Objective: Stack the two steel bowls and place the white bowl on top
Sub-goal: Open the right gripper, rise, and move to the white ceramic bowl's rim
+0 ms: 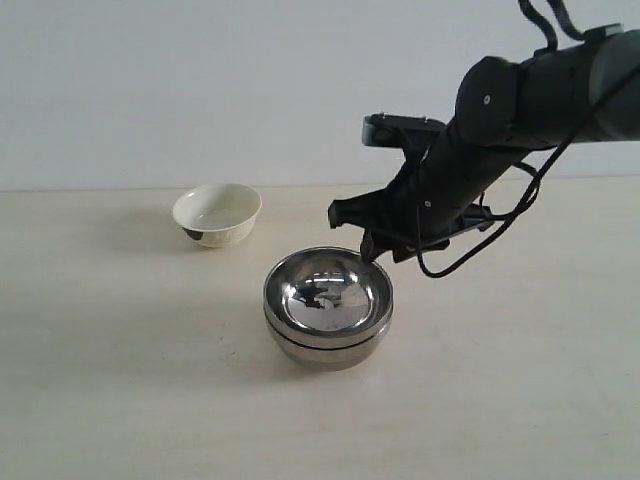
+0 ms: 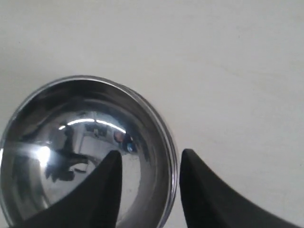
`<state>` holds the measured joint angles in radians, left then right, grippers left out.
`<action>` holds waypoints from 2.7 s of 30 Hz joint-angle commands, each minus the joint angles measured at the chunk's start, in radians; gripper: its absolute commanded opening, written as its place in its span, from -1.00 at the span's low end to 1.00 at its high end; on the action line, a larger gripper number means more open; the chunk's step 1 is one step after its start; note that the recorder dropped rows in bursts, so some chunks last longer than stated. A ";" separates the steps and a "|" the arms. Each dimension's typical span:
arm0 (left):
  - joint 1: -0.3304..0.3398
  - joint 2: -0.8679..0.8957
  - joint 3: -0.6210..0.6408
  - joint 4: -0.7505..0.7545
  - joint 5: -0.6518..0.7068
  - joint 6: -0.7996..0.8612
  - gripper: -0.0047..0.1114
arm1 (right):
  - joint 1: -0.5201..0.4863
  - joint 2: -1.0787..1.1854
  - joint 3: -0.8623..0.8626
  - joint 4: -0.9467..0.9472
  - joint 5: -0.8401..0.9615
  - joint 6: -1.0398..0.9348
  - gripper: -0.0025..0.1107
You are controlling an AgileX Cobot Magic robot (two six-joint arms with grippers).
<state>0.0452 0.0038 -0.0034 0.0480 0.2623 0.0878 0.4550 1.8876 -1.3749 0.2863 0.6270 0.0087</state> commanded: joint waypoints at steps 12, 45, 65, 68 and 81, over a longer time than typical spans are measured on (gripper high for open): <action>0.002 -0.004 0.003 -0.007 -0.007 -0.010 -0.85 | 0.012 0.025 -0.192 -0.010 -0.122 -0.030 -0.34; 0.002 -0.004 0.003 -0.007 -0.007 -0.010 -0.85 | 0.237 0.502 -0.544 0.018 -0.461 0.510 -0.34; 0.002 -0.004 0.003 -0.007 -0.008 -0.010 -0.85 | 0.218 0.581 -0.602 0.010 -0.453 0.601 -0.34; 0.002 -0.004 0.003 -0.007 -0.008 -0.010 -0.85 | 0.218 0.581 -0.602 0.010 -0.460 0.633 -0.34; 0.002 -0.004 0.003 -0.007 -0.008 -0.010 -0.85 | 0.224 0.566 -0.602 0.010 -0.292 0.527 -0.34</action>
<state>0.0452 0.0038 -0.0034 0.0480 0.2623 0.0878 0.6792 2.4724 -1.9712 0.3036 0.2601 0.6013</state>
